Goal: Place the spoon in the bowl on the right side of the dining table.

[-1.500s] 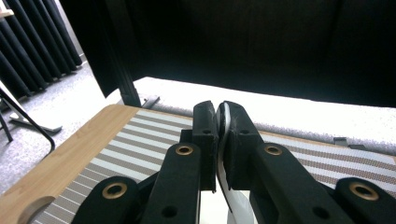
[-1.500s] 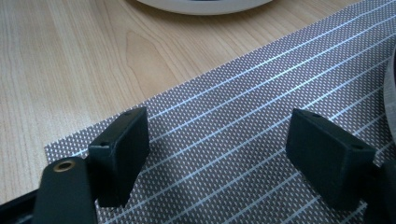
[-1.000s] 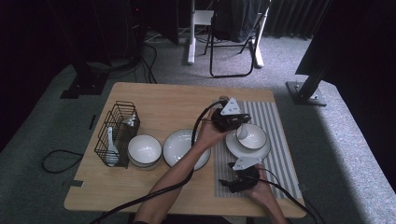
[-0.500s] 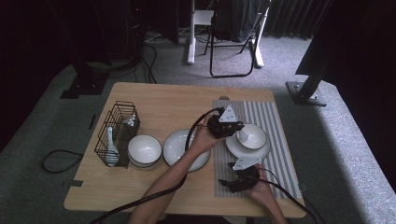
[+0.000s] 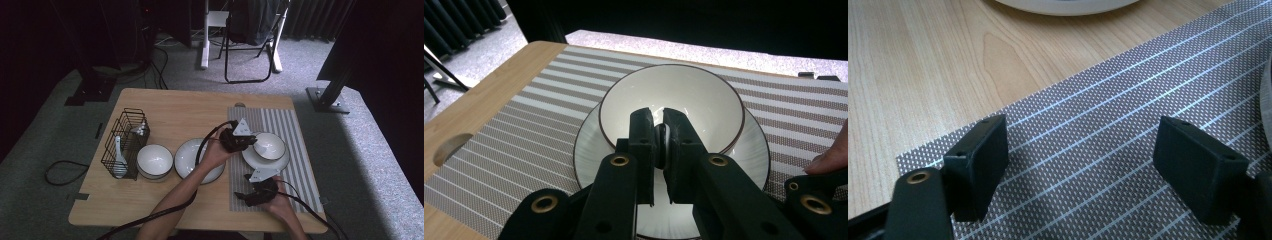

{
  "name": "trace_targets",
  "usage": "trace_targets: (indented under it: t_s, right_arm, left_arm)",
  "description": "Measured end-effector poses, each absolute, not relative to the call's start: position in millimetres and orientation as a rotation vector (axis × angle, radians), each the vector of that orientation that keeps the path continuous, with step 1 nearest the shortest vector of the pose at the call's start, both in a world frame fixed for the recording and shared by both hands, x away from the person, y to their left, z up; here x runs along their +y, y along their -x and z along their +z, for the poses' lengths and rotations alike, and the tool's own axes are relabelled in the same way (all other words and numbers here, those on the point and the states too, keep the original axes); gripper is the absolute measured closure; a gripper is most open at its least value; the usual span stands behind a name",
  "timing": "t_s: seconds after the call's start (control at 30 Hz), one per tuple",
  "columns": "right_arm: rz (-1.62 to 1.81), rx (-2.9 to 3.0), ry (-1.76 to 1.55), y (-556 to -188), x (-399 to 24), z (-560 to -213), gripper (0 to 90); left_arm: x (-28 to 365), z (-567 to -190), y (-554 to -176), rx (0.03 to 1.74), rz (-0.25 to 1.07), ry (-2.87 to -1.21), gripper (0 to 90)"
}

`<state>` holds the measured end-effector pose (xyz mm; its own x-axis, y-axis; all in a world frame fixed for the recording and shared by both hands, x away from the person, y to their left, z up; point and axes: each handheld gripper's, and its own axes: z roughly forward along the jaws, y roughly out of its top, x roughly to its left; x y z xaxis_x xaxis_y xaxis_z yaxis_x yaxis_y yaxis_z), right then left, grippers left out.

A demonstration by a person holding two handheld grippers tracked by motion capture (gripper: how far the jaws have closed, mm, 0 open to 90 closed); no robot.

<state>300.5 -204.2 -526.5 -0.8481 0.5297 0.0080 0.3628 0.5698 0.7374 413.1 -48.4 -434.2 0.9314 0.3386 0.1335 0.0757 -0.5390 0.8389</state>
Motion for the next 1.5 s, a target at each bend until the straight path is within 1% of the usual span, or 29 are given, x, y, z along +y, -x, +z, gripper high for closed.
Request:
trace_targets:
  t_s: [0.33,0.47,0.8,1.5]
  right_arm:
    - [1.146,2.588,-0.747,-300.5,-204.1,-526.6,21.5]
    - [1.147,2.59,-0.746,-300.5,-204.3,-526.5,21.5]
    - [1.147,2.59,-0.745,-300.5,-204.1,-526.6,21.6]
    - [1.145,2.59,-0.746,-300.6,-204.3,-526.5,21.5]
  left_arm:
    - [-52.1,-449.7,-413.4,0.32,0.334,-2.166,83.7]
    - [-53.2,-451.1,-412.6,0.323,0.325,-2.169,79.2]
    - [-51.3,-449.9,-411.6,0.329,0.315,-2.158,73.2]
    - [-46.8,-441.4,-412.6,0.34,0.315,-2.135,70.9]
